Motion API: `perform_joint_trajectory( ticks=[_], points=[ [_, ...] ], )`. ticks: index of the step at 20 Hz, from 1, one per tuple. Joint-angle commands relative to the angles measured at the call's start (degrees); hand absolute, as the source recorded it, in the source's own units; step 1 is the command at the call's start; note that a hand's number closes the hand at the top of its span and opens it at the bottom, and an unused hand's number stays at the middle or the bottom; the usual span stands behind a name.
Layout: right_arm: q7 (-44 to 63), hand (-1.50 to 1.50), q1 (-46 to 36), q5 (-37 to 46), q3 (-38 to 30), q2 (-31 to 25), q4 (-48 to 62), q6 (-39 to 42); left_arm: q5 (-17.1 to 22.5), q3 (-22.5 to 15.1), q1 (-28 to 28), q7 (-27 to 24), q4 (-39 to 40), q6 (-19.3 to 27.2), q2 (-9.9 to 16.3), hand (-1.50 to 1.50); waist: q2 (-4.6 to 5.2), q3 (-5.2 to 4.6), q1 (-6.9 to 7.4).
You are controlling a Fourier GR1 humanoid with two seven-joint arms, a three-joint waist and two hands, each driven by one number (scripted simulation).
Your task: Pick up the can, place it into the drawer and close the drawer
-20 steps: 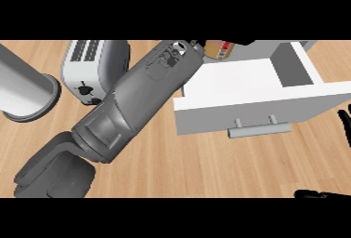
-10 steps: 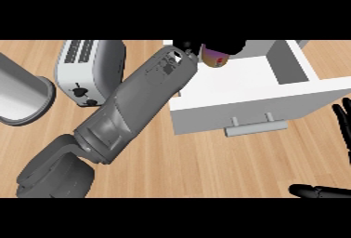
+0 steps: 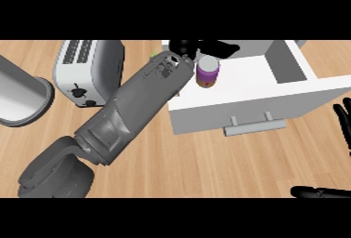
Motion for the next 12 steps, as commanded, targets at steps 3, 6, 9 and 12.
perform_joint_trajectory(
  ticks=[3,6,9,12],
  points=[
    [-1.8,-1.50,0.4,1.7,-0.2,-0.3,-0.5,-0.1,2.3,-0.5,-0.8,0.0,-0.3,1.5,0.0,-1.50,-0.23,-0.02,0.74],
    [-2.6,-1.50,0.4,7.1,1.3,-2.1,-4.3,-0.1,4.0,-1.5,1.7,-0.6,-3.3,4.8,0.0,-1.50,-0.27,-0.07,-0.09],
    [-5.1,-1.50,0.2,10.3,0.7,-5.0,-5.0,1.0,5.6,-0.1,1.4,-1.6,-2.8,3.2,0.0,-1.50,-0.30,-0.09,0.88],
    [-6.8,-1.50,-1.0,15.6,1.9,-5.8,-3.4,0.1,6.8,-0.6,0.8,-1.3,-3.4,3.6,0.0,-1.50,-0.28,-0.07,1.68]
  ],
)
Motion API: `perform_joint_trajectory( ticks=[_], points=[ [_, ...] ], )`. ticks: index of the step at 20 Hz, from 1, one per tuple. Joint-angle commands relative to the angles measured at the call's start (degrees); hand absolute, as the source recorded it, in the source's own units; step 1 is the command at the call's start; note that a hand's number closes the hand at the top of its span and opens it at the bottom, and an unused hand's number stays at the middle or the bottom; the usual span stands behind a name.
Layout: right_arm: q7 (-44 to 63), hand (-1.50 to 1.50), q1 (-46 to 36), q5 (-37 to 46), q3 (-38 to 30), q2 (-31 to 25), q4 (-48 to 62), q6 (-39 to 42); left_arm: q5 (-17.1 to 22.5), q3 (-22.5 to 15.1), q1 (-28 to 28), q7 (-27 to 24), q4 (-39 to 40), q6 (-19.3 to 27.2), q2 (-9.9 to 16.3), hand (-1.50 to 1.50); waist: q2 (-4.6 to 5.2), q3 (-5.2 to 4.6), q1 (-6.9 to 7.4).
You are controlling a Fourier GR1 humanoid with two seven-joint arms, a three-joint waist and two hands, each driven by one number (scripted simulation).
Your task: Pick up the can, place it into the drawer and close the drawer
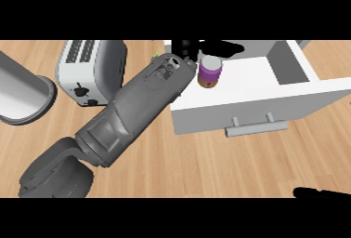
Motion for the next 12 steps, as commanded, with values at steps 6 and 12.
perform_joint_trajectory(
  ticks=[6,12],
  points=[
    [-2.5,-1.50,-3.0,12.8,4.2,-3.9,-2.6,-0.6,4.9,1.5,-0.4,-3.0,-1.9,0.8,0.0,-1.50,-0.30,-0.05,1.55],
    [-4.7,-1.50,-6.5,28.0,9.0,-6.9,3.6,-3.2,5.1,1.1,-3.3,-2.6,-1.6,1.6,0.0,-1.50,-0.49,-0.03,3.86]
  ],
)
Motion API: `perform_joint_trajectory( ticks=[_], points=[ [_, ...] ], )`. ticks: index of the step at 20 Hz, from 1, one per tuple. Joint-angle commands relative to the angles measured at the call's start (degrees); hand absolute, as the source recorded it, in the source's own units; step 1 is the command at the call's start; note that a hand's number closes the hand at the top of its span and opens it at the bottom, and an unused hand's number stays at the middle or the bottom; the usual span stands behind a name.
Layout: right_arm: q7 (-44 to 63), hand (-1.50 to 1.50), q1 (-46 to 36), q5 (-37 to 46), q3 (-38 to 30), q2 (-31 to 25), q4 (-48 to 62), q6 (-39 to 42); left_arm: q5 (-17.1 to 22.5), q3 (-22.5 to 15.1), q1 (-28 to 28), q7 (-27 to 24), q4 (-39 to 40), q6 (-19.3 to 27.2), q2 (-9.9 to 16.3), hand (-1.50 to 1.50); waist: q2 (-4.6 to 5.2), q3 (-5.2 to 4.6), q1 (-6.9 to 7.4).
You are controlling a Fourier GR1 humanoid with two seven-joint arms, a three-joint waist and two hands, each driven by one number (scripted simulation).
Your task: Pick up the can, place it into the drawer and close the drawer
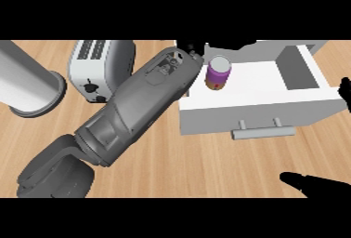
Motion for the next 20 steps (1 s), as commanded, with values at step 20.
perform_joint_trajectory(
  ticks=[20],
  points=[
    [-4.3,-1.50,-13.7,34.3,9.4,2.9,38.6,-20.5,-4.6,-0.9,4.9,12.3,-14.5,-2.0,10.9,-1.50,-1.50,-0.03,5.88]
  ],
)
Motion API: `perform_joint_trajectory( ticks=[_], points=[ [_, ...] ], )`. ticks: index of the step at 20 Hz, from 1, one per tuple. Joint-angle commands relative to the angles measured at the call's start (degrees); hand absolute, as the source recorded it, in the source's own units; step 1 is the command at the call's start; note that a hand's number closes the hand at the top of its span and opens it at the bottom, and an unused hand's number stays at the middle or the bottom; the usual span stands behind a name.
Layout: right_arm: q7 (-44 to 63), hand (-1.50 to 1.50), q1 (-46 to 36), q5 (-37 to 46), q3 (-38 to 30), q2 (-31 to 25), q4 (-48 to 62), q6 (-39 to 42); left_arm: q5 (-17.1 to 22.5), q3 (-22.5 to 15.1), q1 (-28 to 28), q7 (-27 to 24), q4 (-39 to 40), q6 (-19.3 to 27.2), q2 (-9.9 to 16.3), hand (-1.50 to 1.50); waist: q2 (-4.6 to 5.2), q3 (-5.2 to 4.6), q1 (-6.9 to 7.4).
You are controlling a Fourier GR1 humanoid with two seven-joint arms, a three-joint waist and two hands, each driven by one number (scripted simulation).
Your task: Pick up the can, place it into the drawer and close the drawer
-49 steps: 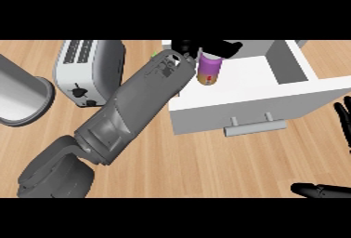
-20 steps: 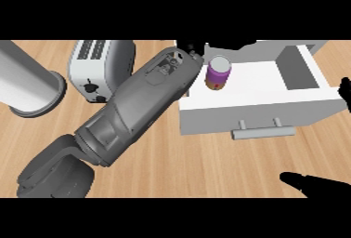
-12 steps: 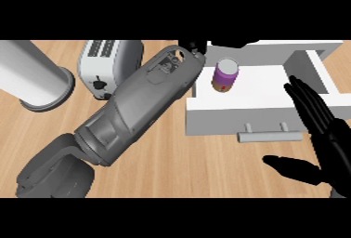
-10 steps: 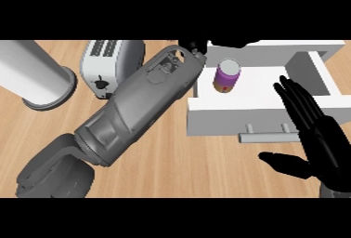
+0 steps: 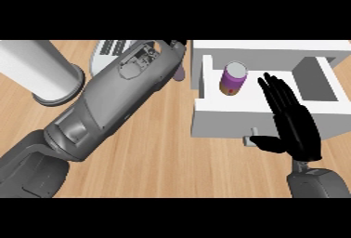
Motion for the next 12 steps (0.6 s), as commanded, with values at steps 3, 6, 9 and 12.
perform_joint_trajectory(
  ticks=[3,6,9,12],
  points=[
    [-1.8,-1.50,-4.3,3.6,-0.9,3.4,15.3,-8.6,-2.8,-1.5,5.8,4.1,-8.9,1.0,4.9,-1.50,-0.13,0.01,1.14],
    [-3.3,-1.50,-6.2,4.7,-2.4,2.8,20.0,-11.5,-3.4,-1.2,5.6,7.4,-12.6,0.0,8.8,-1.50,-0.04,0.02,1.10],
    [-4.3,-1.50,-11.5,5.1,-5.0,2.1,27.1,-13.9,-4.0,-1.4,6.6,8.9,-14.9,-0.1,10.1,-1.50,0.20,0.05,1.39],
    [-1.7,-1.50,-15.8,8.6,-5.0,3.0,31.7,-15.1,-4.4,-1.1,6.3,11.0,-17.0,-0.6,12.1,-1.50,0.30,0.03,1.33]
  ],
)
